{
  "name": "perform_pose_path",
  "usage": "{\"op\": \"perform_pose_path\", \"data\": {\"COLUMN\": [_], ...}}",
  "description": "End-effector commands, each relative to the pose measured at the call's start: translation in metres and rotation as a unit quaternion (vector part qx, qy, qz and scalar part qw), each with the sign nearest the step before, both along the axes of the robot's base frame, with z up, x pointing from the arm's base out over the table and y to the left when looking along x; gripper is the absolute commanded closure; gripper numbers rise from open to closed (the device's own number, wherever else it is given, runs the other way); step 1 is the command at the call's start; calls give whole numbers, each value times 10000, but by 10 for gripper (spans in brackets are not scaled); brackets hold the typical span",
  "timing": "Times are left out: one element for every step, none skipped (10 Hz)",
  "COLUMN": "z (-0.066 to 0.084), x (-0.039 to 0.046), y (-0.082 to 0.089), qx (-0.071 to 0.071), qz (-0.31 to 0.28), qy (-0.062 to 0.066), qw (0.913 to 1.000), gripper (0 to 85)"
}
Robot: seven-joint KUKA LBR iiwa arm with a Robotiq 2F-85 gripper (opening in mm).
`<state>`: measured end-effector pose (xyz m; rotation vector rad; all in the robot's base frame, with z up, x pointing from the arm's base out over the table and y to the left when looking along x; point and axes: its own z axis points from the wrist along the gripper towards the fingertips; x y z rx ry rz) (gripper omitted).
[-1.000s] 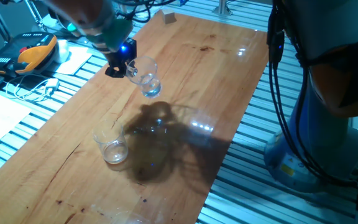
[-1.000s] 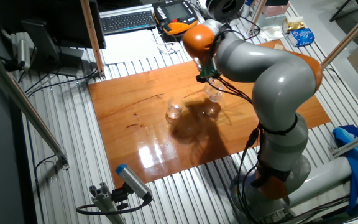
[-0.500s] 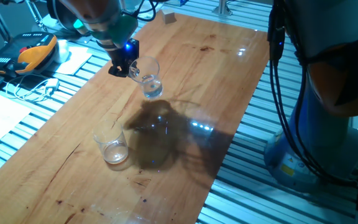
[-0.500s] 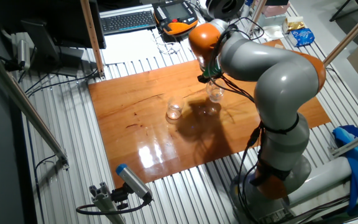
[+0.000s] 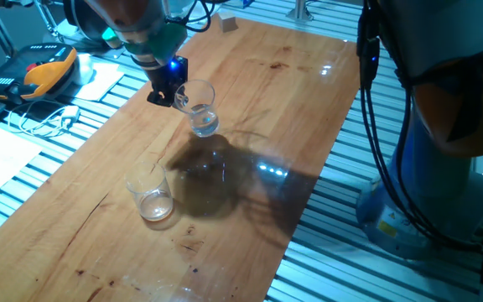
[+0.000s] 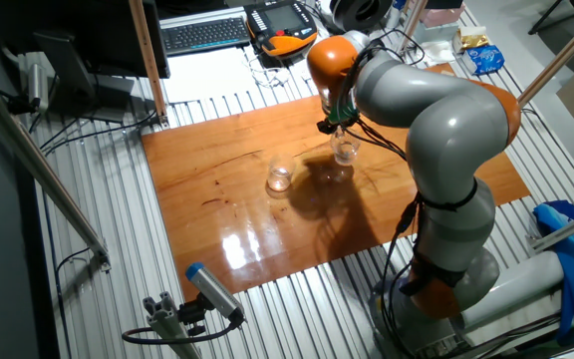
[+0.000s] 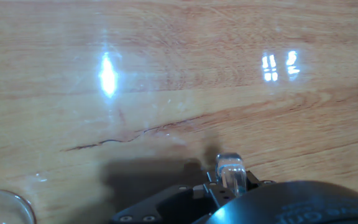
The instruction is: Pour the water from one cup into another empty cup
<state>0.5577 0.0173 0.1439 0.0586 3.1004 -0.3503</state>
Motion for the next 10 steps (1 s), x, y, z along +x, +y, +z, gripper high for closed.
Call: {"op": "perform_pose_path", "data": {"z": [-26,-64,-100,-131,-159,-182,-205,-232,-265,-296], "x": [3,5,7,7,9,15,18,11,-5,-29], "y": [11,26,40,55,66,78,98,128,172,237], "qx": [22,61,114,144,183,220,267,282,329,337], "qz": [7,13,38,57,77,128,136,126,101,52], "qy": [3,12,41,61,81,99,139,152,162,176], "qw": [10000,10000,9999,9999,9998,9996,9995,9994,9993,9993], "gripper": [850,850,850,850,850,850,850,850,850,850]}}
